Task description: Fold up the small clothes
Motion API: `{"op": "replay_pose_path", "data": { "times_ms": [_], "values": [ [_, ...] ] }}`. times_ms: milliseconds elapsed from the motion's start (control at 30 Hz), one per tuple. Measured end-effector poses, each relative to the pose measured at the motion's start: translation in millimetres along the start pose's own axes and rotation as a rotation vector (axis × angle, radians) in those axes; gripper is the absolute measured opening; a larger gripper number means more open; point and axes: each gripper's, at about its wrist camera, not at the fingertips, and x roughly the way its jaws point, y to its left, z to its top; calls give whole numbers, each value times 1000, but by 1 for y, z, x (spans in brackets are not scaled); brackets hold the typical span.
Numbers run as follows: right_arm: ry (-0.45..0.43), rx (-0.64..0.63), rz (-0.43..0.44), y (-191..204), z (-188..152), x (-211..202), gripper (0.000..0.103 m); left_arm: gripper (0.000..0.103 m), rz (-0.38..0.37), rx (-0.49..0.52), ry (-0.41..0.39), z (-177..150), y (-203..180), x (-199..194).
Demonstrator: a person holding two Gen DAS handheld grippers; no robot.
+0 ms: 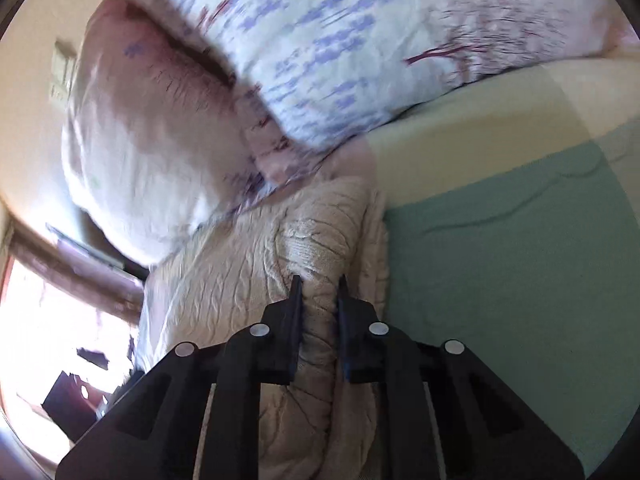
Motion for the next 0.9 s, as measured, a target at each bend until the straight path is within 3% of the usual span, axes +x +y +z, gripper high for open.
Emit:
{"op": "replay_pose_path", "data": {
  "times_ms": [100,233,300,367,400,467,567,633,667,733,767,800,900],
  "values": [
    [-39,103,-42,-18,-2,-8,12,101,19,11,7,-10,-5,0],
    [-47,75,-179,-2,-9,-14,14,101,20,-15,48,-18,-6,7],
    [-48,41,-238,8,-8,-17,27,101,49,-19,67,-21,-6,9],
    [-131,21,-205,10,-16,-51,34,101,78,-7,73,-24,-7,7],
    [-167,4,-157,14,-21,-65,45,101,78,4,65,-26,-7,4],
    [-213,-54,-6,30,-35,-91,47,101,77,23,54,-29,-8,0],
    [-141,-124,153,45,-47,-92,47,101,58,41,53,-31,-12,0],
    [-38,-119,214,46,-57,-75,58,101,47,39,57,-32,-14,1],
    [10,-98,179,39,-62,-63,73,101,42,34,59,-33,-16,2],
    [120,-97,32,21,-78,-22,73,101,37,25,61,-35,-18,1],
    [46,-160,26,24,-85,-30,73,101,32,22,61,-36,-19,1],
    [38,-208,-11,32,-90,-36,73,101,26,19,58,-37,-20,-1],
    [-58,-206,6,38,-97,-68,80,101,14,-11,41,-37,-20,-3]
  ]
}}
